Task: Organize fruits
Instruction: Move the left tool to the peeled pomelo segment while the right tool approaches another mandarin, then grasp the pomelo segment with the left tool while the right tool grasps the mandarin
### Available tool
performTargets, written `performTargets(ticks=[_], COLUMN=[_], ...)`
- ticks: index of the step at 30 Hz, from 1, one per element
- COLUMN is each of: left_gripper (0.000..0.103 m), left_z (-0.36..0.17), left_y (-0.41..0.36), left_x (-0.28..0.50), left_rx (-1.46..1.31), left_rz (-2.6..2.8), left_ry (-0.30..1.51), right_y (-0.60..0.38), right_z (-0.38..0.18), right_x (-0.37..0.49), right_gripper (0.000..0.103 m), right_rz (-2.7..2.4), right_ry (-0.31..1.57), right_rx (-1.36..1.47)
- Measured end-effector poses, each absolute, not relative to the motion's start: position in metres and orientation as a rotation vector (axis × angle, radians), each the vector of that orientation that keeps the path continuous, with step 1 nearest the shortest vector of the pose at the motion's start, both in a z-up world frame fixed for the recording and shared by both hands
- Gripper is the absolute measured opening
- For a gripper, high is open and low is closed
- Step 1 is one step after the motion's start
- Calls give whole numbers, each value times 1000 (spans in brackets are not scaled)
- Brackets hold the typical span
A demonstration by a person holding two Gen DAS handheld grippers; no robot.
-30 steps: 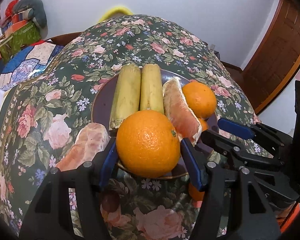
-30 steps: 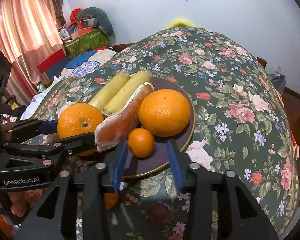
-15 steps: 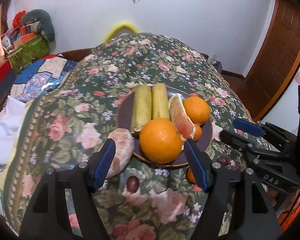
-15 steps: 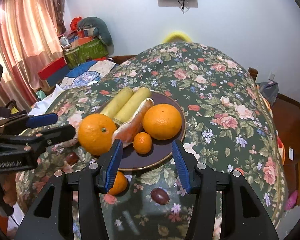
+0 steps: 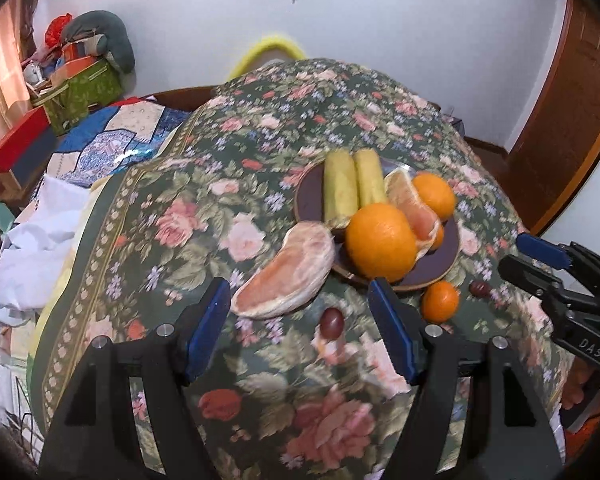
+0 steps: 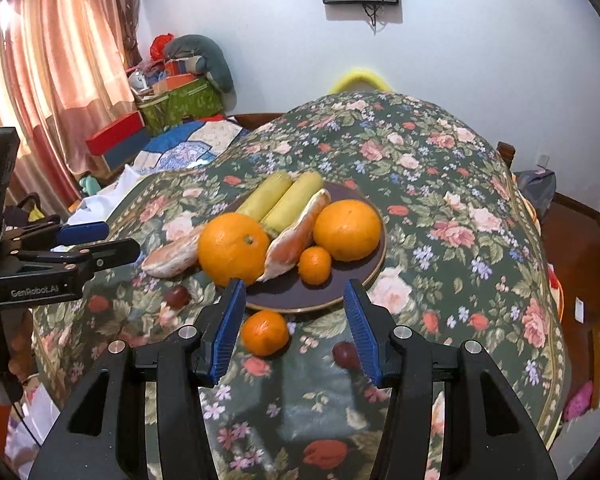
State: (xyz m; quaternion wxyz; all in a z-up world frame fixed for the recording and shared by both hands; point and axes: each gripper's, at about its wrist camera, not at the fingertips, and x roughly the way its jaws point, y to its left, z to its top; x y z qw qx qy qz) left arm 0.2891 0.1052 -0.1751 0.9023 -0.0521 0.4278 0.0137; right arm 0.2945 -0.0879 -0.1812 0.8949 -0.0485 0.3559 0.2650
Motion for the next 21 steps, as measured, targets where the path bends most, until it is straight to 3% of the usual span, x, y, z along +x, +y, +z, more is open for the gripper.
performTargets(ticks=[21], left_gripper=[71], left_z=[-230], left_y=[115], left_x=[338], left_rx=[-119], left_rz=[-20], left_ry=[986], right_y=[-57], right_z=[-232], right_x=[304], right_gripper=[47], right_rz=[591], right_ry=[859], right_rx=[-134])
